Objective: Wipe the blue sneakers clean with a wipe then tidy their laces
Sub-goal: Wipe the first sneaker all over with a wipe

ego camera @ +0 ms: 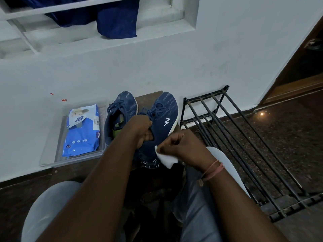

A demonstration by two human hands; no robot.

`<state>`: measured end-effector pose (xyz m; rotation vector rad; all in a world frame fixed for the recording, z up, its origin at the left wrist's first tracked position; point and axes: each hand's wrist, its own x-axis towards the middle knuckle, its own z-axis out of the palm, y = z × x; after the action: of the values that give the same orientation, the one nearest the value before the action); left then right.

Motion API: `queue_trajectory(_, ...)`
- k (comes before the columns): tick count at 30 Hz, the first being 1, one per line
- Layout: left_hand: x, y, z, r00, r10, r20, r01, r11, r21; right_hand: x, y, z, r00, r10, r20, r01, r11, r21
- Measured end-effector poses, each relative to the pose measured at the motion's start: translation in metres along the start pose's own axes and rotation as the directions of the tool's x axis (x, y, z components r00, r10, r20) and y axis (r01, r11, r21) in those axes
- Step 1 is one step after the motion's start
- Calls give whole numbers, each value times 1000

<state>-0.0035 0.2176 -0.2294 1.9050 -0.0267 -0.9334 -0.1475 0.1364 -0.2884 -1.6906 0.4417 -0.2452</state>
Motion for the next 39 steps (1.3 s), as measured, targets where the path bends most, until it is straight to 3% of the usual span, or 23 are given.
queue_trajectory(6, 2, -1, 0, 1000, -6, -6, 5, 1000, -13, 13, 4, 3, 953, 12, -304, 11, 997, 74)
queue_trajectory(11, 3, -1, 0, 1000, -9, -12, 9, 1000, 15, 12, 3, -2, 999, -3, -43, 3, 1000, 10)
queue_trajectory(15, 3, 0, 2, 1000, -14, -13, 14, 1000, 24, 15, 5, -6, 988, -40, -146, 31, 998, -60)
queue_trajectory(19, 3, -1, 1, 1000, -6, -9, 6, 1000, 16, 3, -2, -1, 997, -7, 79, 16, 993, -116)
queue_trajectory(23, 3, -1, 1, 1000, 0, -24, 0, 1000, 5, 6, 1, 0, 995, -25, -92, 19, 998, -65)
queue_trajectory(27, 2, -2, 0, 1000, 4, -12, -4, 1000, 26, 5, -4, -1, 1000, -16, -15, 15, 995, -100)
queue_trajectory(31, 2, -3, 0, 1000, 3, 2, -3, 999, -42, 18, 4, 0, 952, 34, -303, -12, 997, 75)
queue_trajectory(35, 2, -5, 3, 1000, -2, 2, 3, 998, -69, 37, 12, -3, 838, 17, -545, 18, 998, 60)
queue_trajectory(39, 4, -2, 7, 999, -21, 39, 26, 992, -125, 40, 23, -5, 818, 60, -572, -19, 997, 78)
